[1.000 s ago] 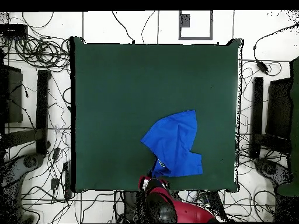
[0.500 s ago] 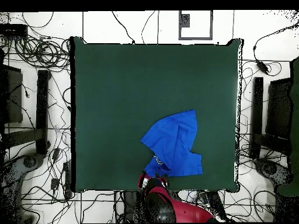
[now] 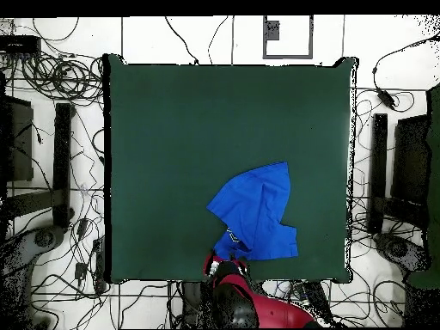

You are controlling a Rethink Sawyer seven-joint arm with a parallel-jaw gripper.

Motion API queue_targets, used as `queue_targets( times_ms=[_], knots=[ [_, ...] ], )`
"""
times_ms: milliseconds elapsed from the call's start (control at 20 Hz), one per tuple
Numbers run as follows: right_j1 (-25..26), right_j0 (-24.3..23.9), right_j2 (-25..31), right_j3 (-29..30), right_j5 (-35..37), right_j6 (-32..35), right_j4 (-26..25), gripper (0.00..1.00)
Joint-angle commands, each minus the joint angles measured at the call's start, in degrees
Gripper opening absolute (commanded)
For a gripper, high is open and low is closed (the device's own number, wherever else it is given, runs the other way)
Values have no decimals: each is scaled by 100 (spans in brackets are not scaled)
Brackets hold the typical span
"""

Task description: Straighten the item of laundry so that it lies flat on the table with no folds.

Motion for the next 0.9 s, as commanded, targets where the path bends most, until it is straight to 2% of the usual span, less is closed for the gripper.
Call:
queue_targets(
  times_ms=[50,350,550,900],
  knots=[
    [208,300,120,-204,-293,1528,462,100],
    [178,329,50,-165,-393,1590,492,100],
    [-119,-62,70,-181,108,1348,362,100],
    [97,-500,237,-487,211,1054,91,100]
  ],
)
